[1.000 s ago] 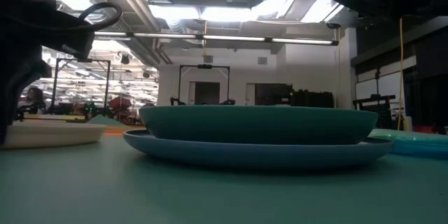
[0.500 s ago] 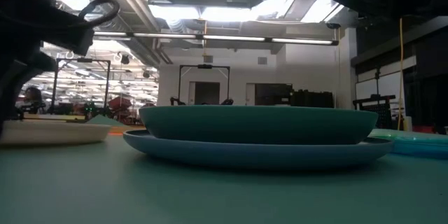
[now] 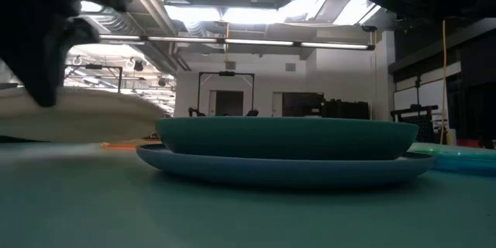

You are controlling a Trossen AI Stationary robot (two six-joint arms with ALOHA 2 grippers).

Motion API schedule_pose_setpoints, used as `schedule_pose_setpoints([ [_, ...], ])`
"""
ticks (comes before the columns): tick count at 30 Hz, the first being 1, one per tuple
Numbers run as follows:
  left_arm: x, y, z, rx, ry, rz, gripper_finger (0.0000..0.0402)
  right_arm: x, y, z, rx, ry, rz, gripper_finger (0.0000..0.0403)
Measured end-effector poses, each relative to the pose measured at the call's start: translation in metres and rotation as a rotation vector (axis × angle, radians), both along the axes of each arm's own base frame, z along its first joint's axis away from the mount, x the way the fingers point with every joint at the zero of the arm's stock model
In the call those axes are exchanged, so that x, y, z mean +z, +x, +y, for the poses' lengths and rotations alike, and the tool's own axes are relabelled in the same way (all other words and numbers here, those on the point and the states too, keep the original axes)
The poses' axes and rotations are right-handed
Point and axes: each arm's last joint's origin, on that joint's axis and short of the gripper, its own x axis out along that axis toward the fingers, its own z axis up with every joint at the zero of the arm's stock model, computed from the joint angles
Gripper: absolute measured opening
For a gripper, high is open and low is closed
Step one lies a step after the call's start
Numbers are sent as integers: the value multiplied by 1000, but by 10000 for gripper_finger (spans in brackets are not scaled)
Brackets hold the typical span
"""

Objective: Stack plastic plates
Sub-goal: Stack the white plate on top of the black plate

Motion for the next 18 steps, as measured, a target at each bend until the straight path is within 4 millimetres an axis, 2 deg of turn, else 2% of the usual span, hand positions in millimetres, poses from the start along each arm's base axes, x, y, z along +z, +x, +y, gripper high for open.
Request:
schedule_pose_setpoints([
  [13, 17, 17, 3, -146, 104, -106, 8, 0, 0, 0, 0, 0, 0, 1],
  [18, 20, 26, 2, -193, 94, -171, 8, 0, 0, 0, 0, 0, 0, 1],
])
